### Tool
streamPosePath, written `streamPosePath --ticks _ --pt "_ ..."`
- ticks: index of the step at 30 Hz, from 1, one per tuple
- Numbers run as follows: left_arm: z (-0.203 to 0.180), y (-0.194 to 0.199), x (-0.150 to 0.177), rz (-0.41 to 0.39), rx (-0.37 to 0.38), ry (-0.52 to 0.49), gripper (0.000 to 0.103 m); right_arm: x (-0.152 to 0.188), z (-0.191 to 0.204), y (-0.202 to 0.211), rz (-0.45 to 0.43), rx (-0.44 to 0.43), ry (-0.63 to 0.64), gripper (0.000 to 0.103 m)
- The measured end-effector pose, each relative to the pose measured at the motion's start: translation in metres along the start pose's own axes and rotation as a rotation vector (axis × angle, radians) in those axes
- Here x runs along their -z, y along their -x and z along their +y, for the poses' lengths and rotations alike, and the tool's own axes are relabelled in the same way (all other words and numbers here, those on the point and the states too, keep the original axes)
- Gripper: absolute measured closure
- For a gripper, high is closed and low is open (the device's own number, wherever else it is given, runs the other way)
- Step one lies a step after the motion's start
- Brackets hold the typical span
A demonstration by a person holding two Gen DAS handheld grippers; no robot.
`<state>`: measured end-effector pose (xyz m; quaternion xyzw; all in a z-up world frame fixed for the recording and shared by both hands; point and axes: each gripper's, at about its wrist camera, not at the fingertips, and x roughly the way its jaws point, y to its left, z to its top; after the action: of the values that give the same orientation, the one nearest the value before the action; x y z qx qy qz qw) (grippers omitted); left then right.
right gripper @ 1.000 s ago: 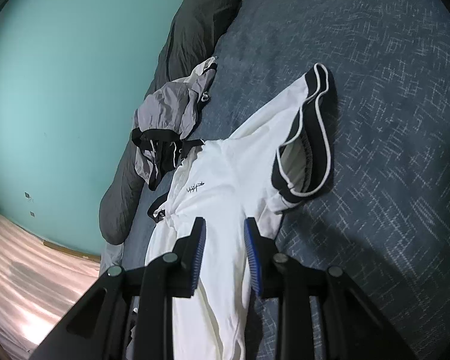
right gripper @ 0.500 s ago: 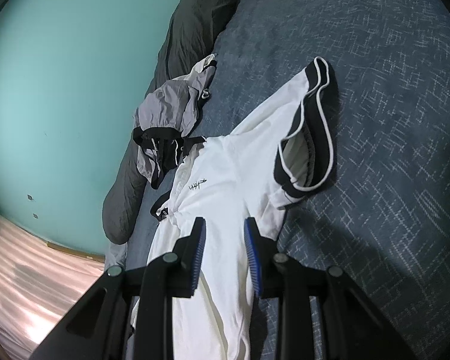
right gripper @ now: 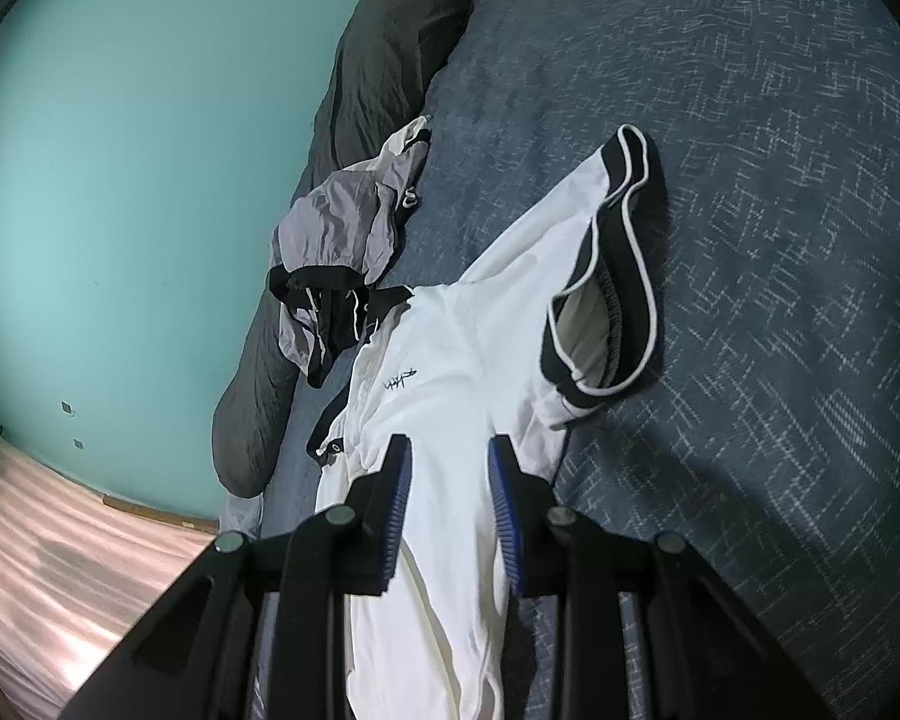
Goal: Fold clothes
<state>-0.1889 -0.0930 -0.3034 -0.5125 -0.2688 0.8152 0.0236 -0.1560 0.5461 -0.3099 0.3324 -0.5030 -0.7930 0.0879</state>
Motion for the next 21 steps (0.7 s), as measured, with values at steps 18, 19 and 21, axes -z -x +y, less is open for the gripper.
streamPosePath --ticks 18,19,21 --pt "0.029 -0.015 -0.075 -0.05 -0.083 -0.06 0.097 0.004 0.001 -0.01 0.015 0.018 0.015 0.076" --pt "0.028 -0.02 -0.078 -0.045 -0.082 -0.075 0.097 0.004 0.001 -0.011 0.018 0.019 0.016 0.076" --pt "0.024 -0.029 -0.083 -0.034 -0.078 -0.102 0.096 0.004 0.001 -0.012 0.02 0.021 0.019 0.076"
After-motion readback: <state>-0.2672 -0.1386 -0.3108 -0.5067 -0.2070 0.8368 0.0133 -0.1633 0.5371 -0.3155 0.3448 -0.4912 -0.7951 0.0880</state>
